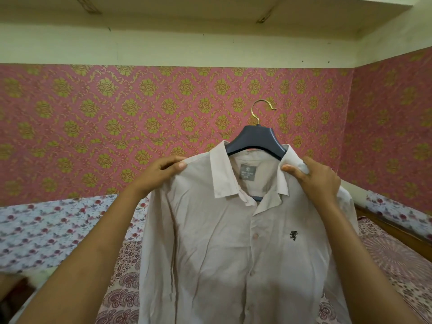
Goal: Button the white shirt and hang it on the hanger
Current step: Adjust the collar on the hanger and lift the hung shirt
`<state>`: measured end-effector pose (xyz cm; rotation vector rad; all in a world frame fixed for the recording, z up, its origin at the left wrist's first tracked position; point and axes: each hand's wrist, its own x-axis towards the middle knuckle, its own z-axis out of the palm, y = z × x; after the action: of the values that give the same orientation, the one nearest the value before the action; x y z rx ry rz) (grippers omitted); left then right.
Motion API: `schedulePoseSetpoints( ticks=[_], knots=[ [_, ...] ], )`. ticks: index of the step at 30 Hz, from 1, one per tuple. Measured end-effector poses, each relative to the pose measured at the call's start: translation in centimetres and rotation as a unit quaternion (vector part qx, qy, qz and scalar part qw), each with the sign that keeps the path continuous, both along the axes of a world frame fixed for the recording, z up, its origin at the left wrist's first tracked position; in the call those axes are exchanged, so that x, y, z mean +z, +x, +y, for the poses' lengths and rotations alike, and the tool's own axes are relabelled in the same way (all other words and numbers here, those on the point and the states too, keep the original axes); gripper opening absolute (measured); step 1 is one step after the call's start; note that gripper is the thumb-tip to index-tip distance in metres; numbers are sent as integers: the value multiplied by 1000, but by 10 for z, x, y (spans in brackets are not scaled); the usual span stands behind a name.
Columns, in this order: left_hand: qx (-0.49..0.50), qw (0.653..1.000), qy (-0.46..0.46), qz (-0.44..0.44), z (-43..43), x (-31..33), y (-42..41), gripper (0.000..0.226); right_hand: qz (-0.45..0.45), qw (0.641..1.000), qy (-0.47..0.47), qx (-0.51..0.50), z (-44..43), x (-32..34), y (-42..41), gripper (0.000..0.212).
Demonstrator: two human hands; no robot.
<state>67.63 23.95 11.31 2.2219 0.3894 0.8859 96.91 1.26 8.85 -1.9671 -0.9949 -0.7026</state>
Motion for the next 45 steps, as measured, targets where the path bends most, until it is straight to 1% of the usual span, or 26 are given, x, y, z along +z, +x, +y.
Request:
schedulePoseSetpoints(
  ticks=[1, 3, 5, 7, 9, 11, 13, 15, 17, 18, 20, 22, 24, 26, 29, 31, 33, 34, 35, 37, 38, 39, 41, 42, 44, 45],
  knots=[
    [1, 1000, -3, -8, -1, 0, -3, 25, 7, 1000, 5, -3, 0, 0, 1, 66],
    [18, 999, -13, -45, -2, -1, -3, 14, 10, 1000, 13, -5, 0, 0, 0, 59],
    [48, 994, -30, -90, -2, -1, 0, 2, -2, 1000, 17, 0, 0, -2, -3, 62],
    [66, 991, -24, -115, -3, 0, 4, 19, -17, 999, 27, -1, 1, -5, -4, 69],
    [64, 988, -27, -136, -6, 2, 4, 34, -29, 999, 41, -7, 2, -8, -3, 73],
    [57, 988, -41, -140, -6, 4, 0, 38, -47, 998, 47, -13, 3, -8, 0, 75],
    [52, 992, -36, -110, -6, 4, -7, 30, -59, 997, 51, -17, 3, -7, 1, 80],
    [60, 997, -26, -44, -3, 1, -15, 19, -56, 996, 54, -33, 0, -8, 3, 84],
    [79, 997, -24, 13, -1, -7, -21, 23, -41, 997, 48, -46, -4, -12, 7, 88],
    [91, 995, -20, 17, 0, -11, -23, 26, -34, 997, 44, -49, -5, -14, 8, 90],
    [125, 992, -6, -7, -2, -19, -22, 25, -28, 998, 33, -53, -6, -16, 8, 92],
    [155, 988, -2, -27, -2, -23, -17, 19, -30, 998, 23, -58, -7, -15, 8, 94],
    [175, 984, 10, -19, -4, -21, -14, 10, -34, 997, 19, -60, -7, -14, 8, 93],
    [170, 985, 19, 8, -5, -15, -16, 3, -41, 997, 18, -61, -10, -12, 10, 90],
    [138, 989, -6, 53, -1, -5, -25, 10, -51, 997, 22, -55, -16, -11, 13, 90],
    [143, 985, -8, 93, 6, -1, -27, 11, -51, 997, 23, -46, -17, -11, 12, 89],
    [173, 968, 37, 177, 10, -1, -21, 11, -54, 998, 21, -38, -15, -12, 11, 84],
    [190, 957, 67, 207, 8, -1, -15, 16, -57, 998, 20, -37, -15, -12, 11, 82],
    [206, 952, 92, 208, 5, -1, -7, 23, -58, 998, 20, -36, -15, -13, 12, 80],
    [189, 967, 106, 134, -13, 3, 7, 32, -61, 997, 20, -33, -13, -14, 12, 82],
    [157, 979, 97, 84, -24, 5, 13, 33, -64, 997, 20, -34, -11, -13, 11, 84],
    [113, 989, 83, 51, -35, 7, 21, 35, -66, 997, 21, -34, -10, -12, 9, 84],
    [46, 994, 89, 54, -47, 8, 39, 43, -71, 997, 20, -25, -6, -9, 1, 82],
    [34, 992, 105, 61, -50, 8, 48, 50, -72, 997, 18, -22, -4, -7, -3, 80],
    [50, 990, 129, 39, -48, 6, 64, 60, -69, 997, 11, -27, -3, -4, -7, 78],
    [62, 990, 128, 16, -45, 6, 69, 60, -68, 997, 2, -32, -4, -2, -8, 77]
  ],
)
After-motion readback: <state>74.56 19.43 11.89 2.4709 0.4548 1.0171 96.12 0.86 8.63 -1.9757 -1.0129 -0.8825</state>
